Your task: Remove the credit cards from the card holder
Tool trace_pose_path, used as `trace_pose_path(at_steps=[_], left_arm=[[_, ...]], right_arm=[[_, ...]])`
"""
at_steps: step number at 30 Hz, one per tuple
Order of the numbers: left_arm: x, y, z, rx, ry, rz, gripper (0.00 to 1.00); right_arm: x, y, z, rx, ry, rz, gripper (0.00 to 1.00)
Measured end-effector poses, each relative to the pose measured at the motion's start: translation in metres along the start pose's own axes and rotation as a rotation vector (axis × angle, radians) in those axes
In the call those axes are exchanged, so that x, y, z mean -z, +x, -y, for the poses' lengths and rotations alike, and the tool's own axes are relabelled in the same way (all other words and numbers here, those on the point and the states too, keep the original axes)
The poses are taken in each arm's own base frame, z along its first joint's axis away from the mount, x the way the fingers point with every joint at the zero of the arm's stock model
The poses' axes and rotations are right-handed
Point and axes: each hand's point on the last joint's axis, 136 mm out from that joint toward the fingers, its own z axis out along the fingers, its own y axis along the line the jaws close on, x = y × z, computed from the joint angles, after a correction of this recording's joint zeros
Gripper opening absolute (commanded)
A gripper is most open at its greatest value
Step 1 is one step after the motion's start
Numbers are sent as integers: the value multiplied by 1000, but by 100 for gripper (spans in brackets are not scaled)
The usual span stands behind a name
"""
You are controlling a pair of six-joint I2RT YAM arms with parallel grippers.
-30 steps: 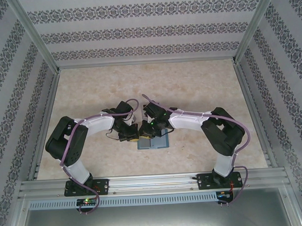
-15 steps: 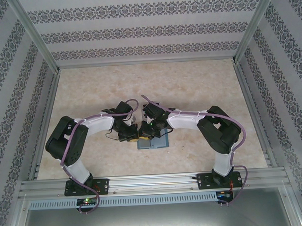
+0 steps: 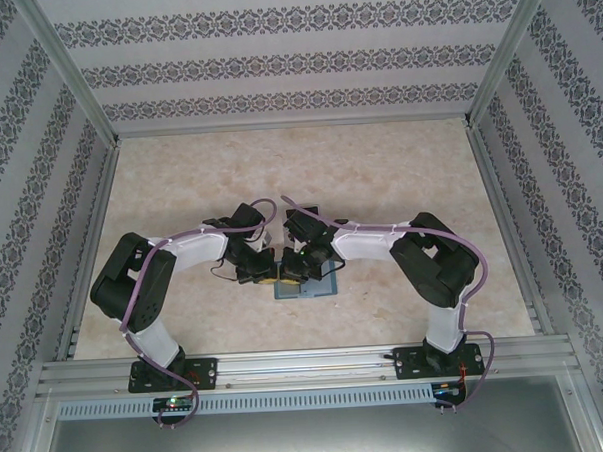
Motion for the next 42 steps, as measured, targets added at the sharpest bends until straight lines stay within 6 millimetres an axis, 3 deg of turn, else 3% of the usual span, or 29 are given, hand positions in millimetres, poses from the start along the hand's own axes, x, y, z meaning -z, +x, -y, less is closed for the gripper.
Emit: trace_pose_path(at_steps=[13,21,42], left_arm=[[0,0,0,-1,0,0,0],[0,0,0,-6,0,-1,0],[0,0,-1,-11,-5,-1,0]], right_arm=[[7,-3,11,24,97,18,24],[15,-4,19,60,191,38,37],[33,-4,45,81,391,74,43]])
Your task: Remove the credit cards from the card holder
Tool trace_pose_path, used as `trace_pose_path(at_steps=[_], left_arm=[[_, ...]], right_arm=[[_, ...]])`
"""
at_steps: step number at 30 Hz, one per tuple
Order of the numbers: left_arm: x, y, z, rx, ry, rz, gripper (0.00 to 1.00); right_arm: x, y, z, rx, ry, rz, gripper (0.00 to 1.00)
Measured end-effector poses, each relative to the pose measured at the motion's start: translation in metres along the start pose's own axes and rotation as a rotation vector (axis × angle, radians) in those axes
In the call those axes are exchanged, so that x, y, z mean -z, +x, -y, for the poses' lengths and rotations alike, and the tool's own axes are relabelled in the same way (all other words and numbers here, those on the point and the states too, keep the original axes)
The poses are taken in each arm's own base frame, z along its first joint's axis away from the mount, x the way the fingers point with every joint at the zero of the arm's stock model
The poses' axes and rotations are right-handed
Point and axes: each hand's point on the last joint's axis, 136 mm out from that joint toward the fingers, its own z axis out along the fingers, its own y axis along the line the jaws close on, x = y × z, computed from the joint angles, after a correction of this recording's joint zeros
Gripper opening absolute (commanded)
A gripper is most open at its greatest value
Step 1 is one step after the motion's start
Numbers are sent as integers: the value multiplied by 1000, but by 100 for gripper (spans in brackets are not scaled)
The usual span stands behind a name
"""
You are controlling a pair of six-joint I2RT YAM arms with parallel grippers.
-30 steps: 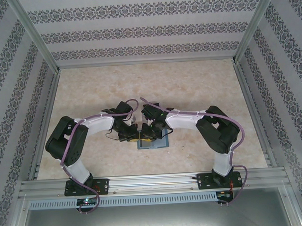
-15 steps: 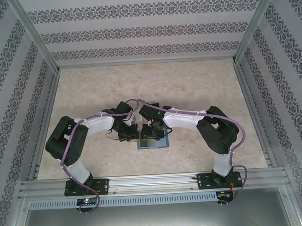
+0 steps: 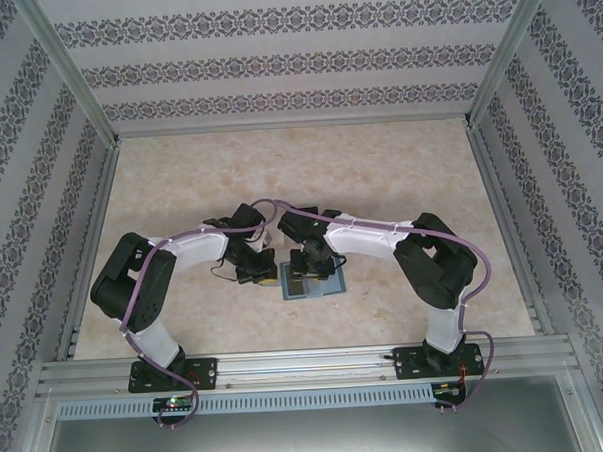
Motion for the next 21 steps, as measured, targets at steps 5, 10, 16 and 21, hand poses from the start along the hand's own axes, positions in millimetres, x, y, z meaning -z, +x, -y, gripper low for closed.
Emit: trace_pose_path(at_steps=[5,10,16,21], left_arm=[[0,0,0,-2,1,1,0],[1,-1,1,-3,1,2,0],[1,-1,1,-3,1,2,0],[1,-1,1,-3,1,2,0]], right_arm=[[4,-1,6,15,38,4,48],[8,-2,10,26,73,14,50],[13,-2,15,49,121,27,54],[14,-1,20,60,150,26,56]])
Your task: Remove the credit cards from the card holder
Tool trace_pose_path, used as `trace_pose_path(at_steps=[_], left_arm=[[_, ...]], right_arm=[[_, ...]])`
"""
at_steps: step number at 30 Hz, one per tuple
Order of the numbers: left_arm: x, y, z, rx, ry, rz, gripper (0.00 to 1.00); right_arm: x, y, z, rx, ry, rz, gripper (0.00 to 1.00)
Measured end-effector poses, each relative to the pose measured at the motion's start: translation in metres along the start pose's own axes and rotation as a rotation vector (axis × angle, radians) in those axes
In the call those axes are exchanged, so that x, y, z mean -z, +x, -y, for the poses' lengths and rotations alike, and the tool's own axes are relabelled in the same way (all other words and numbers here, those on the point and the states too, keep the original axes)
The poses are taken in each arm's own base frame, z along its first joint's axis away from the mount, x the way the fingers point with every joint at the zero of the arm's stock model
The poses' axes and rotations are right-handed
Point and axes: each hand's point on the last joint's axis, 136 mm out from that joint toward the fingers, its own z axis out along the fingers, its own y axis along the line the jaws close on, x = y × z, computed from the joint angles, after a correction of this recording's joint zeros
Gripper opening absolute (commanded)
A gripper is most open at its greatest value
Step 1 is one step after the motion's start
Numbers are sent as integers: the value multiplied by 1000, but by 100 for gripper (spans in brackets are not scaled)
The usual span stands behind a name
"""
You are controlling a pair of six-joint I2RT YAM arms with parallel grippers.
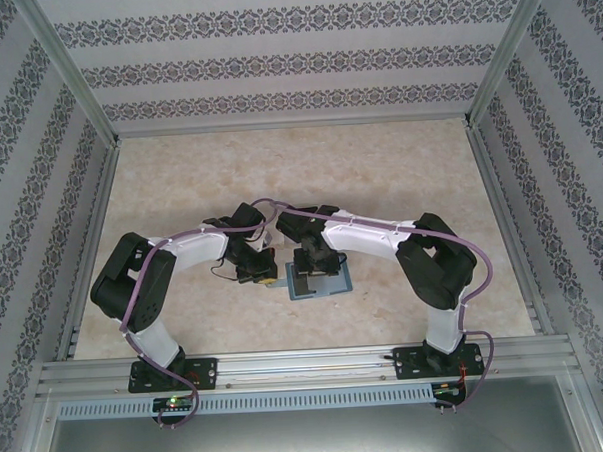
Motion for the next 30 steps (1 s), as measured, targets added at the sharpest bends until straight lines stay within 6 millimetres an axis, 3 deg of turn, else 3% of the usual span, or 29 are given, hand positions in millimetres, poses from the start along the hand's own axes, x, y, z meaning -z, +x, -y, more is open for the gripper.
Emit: trace_pose_path(at_steps=[16,23,30], left_arm=[[0,0,0,1,-2,-2,0],[2,0,0,3,-6,-3,0],[2,0,0,4,-8,-4,0]], right_arm=[[12,-4,30,-19,79,35,55],[-1,1,54,-44,111,0,55],[-10,2,66,-61,119,-10,54]])
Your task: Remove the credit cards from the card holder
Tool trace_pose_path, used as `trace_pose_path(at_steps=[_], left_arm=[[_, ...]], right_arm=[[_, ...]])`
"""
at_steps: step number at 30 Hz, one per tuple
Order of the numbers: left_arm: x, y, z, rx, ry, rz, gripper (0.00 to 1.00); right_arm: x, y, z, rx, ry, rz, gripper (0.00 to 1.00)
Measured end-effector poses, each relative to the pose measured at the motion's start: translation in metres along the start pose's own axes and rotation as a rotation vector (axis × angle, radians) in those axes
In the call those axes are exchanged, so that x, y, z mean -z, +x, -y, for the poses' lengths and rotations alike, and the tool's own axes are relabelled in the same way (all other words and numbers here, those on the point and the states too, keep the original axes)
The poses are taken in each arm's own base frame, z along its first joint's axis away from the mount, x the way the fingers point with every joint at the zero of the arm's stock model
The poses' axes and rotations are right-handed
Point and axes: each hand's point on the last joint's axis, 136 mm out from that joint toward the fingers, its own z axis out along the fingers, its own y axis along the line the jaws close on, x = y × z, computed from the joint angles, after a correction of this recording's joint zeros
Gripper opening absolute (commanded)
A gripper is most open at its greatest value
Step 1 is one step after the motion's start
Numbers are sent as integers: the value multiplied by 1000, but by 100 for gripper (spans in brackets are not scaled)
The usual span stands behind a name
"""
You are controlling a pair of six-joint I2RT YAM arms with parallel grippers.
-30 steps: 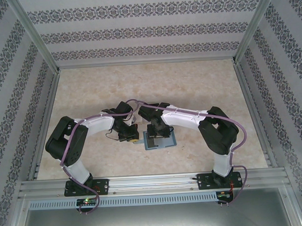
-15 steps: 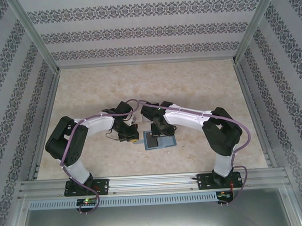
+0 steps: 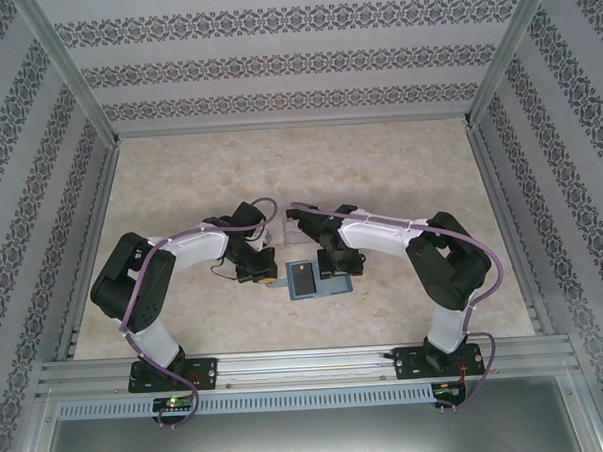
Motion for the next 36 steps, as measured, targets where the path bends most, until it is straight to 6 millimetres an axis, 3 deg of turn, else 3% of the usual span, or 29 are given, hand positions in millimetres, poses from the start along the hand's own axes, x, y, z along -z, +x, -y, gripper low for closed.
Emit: trace_pose_path(at_steps=[12,18,26,36], left_arm=[[6,-8,8,-11,1,20,0],[10,-11,21,-40,9,31,0],[7,-8,44,-99,28,25,0],[-14,0,36,-83,0,-37,0]], right_arm=[[-2,4,-4,-10,-79,6,32],[-1,8,-12,-22,-128,-11,33],[1,12,-13,-31,-126,-6,44],[18,10,3,-25,-71,36,40]])
